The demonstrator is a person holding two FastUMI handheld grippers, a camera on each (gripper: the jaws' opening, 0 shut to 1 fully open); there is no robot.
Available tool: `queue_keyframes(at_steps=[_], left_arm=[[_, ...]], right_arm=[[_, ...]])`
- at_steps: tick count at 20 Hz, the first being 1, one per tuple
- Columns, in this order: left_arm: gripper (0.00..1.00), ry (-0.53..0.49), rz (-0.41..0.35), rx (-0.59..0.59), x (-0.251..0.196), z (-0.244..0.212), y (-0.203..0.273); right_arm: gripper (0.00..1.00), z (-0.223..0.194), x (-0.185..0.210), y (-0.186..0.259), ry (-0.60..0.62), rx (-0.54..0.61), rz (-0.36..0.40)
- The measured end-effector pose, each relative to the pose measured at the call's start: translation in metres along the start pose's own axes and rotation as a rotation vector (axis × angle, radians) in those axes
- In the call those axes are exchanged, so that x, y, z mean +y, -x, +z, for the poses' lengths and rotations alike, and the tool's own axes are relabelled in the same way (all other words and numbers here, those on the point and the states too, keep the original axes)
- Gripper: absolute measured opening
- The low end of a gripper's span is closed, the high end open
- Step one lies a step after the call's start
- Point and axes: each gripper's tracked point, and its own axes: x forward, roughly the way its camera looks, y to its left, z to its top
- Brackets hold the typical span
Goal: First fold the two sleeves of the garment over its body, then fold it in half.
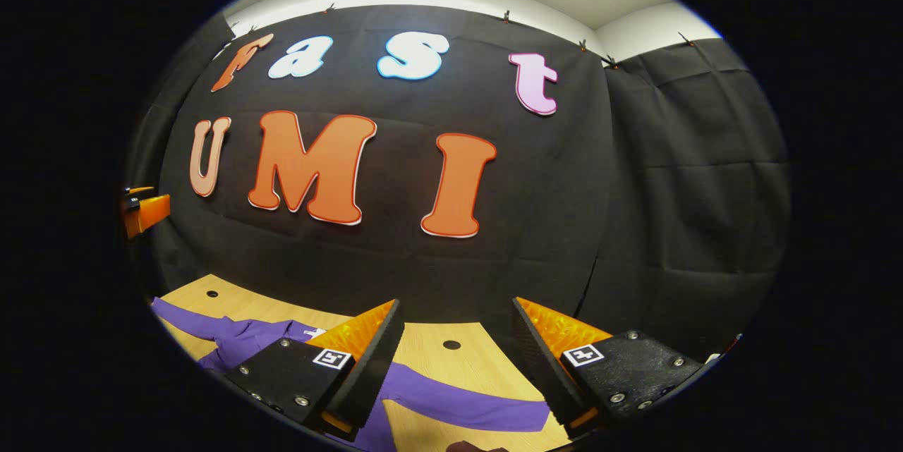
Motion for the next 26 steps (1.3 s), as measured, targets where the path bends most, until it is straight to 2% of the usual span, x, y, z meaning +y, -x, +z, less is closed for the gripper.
queue_keyframes(at_steps=[4, 10, 15, 18, 22, 26], left_arm=[[0.95, -0.019, 0.010, -0.010, -0.004, 0.005, 0.009], [0.94, -0.050, 0.041, -0.020, -0.010, 0.012, 0.021], [0.94, -0.074, 0.099, -0.023, -0.013, 0.016, 0.035], [0.94, -0.084, 0.148, -0.006, -0.013, 0.013, 0.046], [0.94, -0.099, 0.218, 0.039, -0.013, 0.005, 0.062], [0.94, -0.118, 0.276, 0.092, -0.014, -0.005, 0.078]], right_arm=[[0.93, -0.042, -0.036, -0.007, 0.044, 0.090, -0.068], [0.93, -0.112, -0.088, -0.020, 0.020, 0.252, -0.145], [0.93, -0.202, -0.119, -0.040, -0.013, 0.496, -0.168], [0.94, -0.257, -0.119, -0.047, -0.108, 0.687, -0.145], [0.94, -0.312, -0.128, -0.050, -0.228, 0.883, -0.142], [0.95, -0.351, -0.140, -0.051, -0.267, 1.025, -0.152]])
